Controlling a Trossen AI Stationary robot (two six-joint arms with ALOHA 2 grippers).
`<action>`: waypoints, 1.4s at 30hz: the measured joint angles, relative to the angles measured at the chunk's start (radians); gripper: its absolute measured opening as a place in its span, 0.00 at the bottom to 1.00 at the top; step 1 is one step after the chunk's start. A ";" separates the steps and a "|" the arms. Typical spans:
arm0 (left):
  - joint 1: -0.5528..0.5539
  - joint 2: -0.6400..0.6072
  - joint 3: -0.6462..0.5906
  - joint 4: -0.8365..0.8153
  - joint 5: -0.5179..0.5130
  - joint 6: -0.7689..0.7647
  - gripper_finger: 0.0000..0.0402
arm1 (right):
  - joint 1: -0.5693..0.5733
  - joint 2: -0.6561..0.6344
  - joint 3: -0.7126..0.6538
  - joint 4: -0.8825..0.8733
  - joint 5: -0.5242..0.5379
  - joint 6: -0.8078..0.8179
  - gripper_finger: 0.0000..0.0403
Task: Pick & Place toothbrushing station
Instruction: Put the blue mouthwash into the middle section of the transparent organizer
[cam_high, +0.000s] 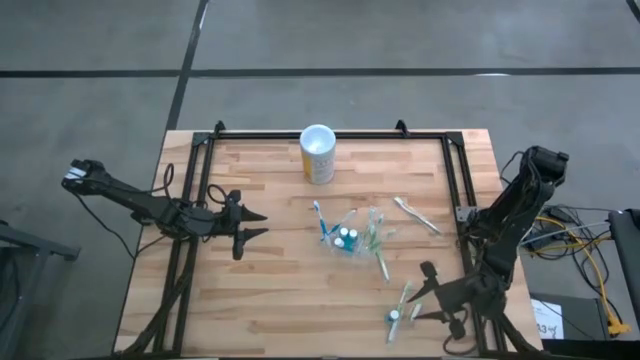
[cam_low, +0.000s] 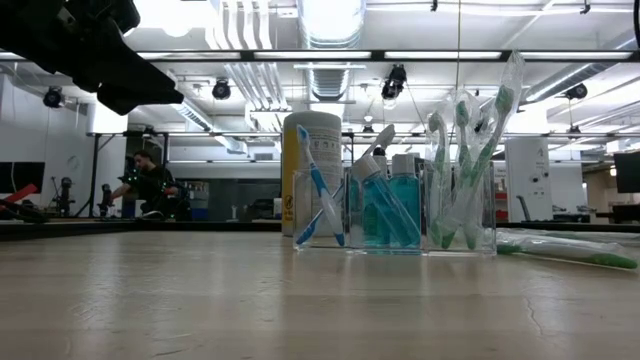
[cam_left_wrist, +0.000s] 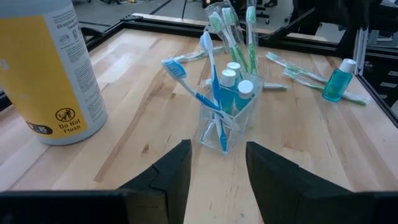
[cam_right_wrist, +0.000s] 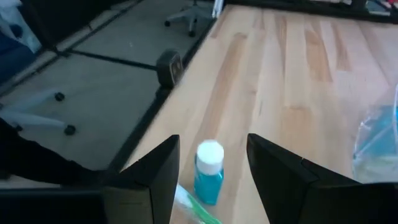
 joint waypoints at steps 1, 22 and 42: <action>0.000 0.000 0.000 0.000 0.000 0.000 0.39 | 0.000 0.021 -0.001 0.010 0.000 0.000 0.45; 0.000 0.000 0.000 -0.017 0.000 0.000 0.39 | -0.076 0.248 0.001 0.178 -0.011 0.053 0.45; 0.000 0.000 0.000 -0.014 0.000 0.000 0.39 | -0.095 0.349 0.001 0.312 -0.052 0.087 0.38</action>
